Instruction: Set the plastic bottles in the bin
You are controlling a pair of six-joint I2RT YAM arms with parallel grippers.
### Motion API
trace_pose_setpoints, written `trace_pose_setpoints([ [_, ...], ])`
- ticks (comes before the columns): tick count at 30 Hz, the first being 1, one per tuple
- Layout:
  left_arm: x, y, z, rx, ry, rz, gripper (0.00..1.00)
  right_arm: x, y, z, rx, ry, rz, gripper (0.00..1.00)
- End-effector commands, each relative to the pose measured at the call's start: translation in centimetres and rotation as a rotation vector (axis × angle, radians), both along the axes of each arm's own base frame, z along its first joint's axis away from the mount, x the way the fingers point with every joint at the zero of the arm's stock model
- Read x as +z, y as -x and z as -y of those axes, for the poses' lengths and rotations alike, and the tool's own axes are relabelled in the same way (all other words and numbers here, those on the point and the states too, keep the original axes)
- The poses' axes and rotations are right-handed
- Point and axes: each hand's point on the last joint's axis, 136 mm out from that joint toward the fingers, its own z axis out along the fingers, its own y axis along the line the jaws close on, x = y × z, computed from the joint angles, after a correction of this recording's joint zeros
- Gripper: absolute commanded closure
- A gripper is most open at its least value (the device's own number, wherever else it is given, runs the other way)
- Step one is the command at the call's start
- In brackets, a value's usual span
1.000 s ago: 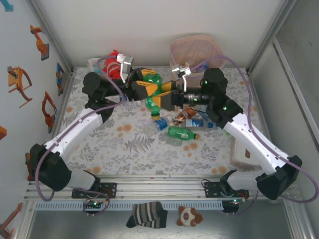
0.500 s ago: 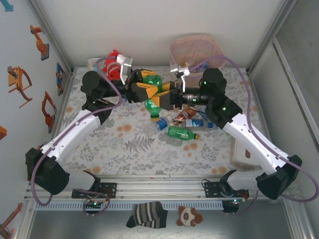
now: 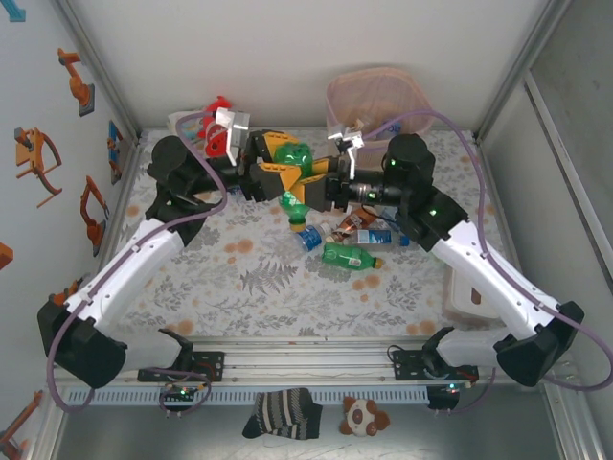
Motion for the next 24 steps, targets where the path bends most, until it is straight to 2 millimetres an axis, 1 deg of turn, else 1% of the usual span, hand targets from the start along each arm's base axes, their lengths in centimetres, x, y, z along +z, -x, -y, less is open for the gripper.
trace_pose_setpoints([
  [1, 0.3, 0.0, -0.8, 0.081, -0.002, 0.052, 0.22, 2.6, -0.4, 1.5, -0.085, -0.01, 0.11, 0.52],
  [5, 0.1, -0.5, -1.3, 0.146, -0.011, 0.059, 0.21, 3.1, -1.8, 2.6, -0.131, -0.002, 0.122, 0.52],
  [8, -0.3, -1.0, -1.8, 0.204, -0.031, 0.056, 0.2, 3.5, -3.2, 3.7, -0.192, 0.019, 0.138, 0.52],
  [11, -0.6, -1.4, -2.3, 0.255, -0.045, 0.055, 0.19, 4.1, -5.5, 5.4, -0.297, 0.054, 0.144, 0.52],
  [19, -1.2, -1.4, -3.1, 0.297, -0.051, 0.04, 0.19, 4.2, -14.7, 11.1, -0.625, 0.153, 0.066, 0.54],
  [24, -1.5, -1.1, -3.6, 0.316, -0.065, 0.025, 0.2, 4.4, -19.8, 13.6, -0.755, 0.184, 0.05, 0.55],
])
